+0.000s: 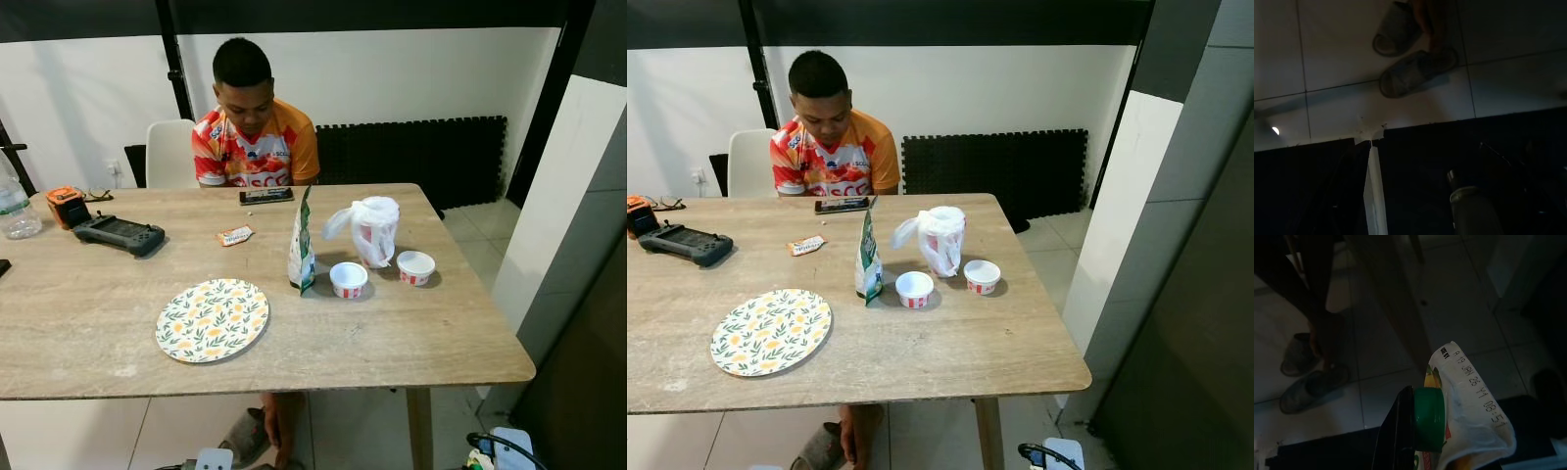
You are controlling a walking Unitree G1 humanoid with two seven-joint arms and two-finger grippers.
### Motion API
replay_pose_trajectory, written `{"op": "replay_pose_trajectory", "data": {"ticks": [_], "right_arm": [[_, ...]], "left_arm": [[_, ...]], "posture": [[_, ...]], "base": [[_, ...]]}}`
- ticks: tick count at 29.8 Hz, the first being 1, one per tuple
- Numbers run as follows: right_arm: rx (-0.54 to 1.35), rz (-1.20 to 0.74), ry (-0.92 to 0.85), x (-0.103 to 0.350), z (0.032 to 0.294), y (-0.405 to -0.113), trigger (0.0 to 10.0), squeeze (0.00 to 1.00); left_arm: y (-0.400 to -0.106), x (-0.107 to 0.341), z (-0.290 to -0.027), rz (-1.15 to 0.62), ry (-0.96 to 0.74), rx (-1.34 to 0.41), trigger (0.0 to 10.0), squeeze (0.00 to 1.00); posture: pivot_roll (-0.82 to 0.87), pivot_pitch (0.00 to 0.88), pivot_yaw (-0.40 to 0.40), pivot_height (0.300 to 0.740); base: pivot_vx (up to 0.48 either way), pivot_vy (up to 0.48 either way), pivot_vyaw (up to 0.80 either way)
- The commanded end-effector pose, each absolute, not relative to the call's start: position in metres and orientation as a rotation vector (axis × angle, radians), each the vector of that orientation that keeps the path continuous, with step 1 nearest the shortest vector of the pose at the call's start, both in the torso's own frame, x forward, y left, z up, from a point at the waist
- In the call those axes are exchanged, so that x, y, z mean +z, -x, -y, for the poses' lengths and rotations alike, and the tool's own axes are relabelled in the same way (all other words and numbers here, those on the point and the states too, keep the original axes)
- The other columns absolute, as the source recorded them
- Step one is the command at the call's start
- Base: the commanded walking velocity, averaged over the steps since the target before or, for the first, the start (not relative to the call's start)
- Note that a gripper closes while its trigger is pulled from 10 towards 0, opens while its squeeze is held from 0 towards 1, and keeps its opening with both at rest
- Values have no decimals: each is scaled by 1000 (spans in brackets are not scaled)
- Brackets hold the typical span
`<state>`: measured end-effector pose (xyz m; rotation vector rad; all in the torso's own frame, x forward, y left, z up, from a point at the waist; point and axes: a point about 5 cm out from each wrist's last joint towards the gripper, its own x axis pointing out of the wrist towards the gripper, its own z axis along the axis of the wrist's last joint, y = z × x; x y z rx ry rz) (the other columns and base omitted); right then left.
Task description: Restocking fridge
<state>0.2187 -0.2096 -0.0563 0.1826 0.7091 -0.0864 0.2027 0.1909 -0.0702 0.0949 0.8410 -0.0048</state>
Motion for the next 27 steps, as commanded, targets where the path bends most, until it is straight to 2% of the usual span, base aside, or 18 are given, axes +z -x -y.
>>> {"op": "replay_pose_trajectory", "data": {"ticks": [1,5,27], "right_arm": [[-111,-763,-184,-63,212,-208,10000,0],[-87,-852,-161,-72,210,-197,10000,0],[-87,-891,-155,-75,215,-187,10000,0]], "left_arm": [[-197,-74,-186,-880,-123,-47,10000,0],[-193,-77,-184,-901,-181,-110,10000,0],[-190,-80,-175,-932,-161,-162,10000,0]], "posture": [[-9,69,26,740],[-13,69,31,740],[-24,68,22,740]], "base": [[0,0,0],[0,0,0],[0,0,-800]]}}
